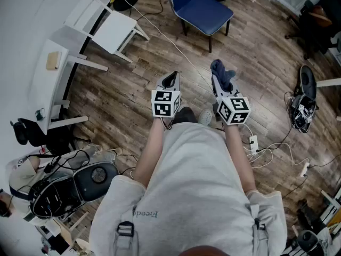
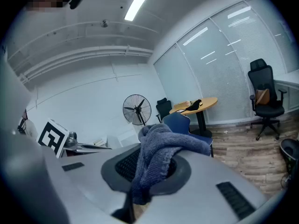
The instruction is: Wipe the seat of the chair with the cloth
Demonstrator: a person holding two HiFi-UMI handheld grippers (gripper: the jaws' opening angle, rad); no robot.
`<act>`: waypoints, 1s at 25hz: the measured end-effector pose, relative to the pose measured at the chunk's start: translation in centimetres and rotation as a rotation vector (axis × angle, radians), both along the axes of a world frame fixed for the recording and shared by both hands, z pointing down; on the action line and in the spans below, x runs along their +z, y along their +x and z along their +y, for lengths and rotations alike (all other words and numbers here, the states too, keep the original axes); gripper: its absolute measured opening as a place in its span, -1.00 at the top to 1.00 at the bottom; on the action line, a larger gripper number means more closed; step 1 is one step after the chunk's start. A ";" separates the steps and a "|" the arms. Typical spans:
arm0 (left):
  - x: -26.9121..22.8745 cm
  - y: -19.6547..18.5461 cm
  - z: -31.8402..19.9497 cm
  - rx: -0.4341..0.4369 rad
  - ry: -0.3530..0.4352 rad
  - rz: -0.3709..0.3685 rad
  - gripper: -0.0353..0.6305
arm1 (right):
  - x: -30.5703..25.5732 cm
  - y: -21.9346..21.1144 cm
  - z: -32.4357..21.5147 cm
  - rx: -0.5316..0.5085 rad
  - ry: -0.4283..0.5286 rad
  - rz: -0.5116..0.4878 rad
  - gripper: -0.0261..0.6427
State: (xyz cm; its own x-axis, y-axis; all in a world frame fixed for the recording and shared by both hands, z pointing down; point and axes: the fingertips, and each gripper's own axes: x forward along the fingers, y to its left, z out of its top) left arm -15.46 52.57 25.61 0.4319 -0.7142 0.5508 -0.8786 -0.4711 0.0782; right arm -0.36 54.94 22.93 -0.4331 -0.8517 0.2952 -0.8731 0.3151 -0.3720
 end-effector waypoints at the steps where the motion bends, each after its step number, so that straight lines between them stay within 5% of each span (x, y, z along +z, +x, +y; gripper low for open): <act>1: 0.0 0.1 0.5 -0.002 0.001 0.000 0.81 | 0.0 0.1 0.5 -0.004 0.000 0.003 0.79; 6: 0.1 0.2 1.3 -0.010 0.005 0.000 0.81 | 0.3 0.0 1.0 -0.019 0.003 0.004 0.79; 11: 0.6 0.0 2.0 -0.020 -0.006 -0.006 0.81 | 0.0 0.3 0.9 -0.039 0.010 -0.099 0.79; 21: 1.1 -1.3 1.8 -0.065 -0.018 -0.018 0.81 | 0.3 0.9 0.5 -0.005 0.045 -0.049 0.79; 25: 1.2 -1.4 0.2 -0.098 0.001 0.040 0.81 | 1.2 1.0 -0.5 0.000 0.017 -0.032 0.79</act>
State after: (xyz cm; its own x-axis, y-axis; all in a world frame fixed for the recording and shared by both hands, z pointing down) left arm -16.91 52.73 26.78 0.3815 -0.7545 0.5341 -0.9167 -0.3831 0.1135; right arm 0.67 54.47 24.12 -0.4424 -0.8563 0.2666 -0.8608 0.3220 -0.3942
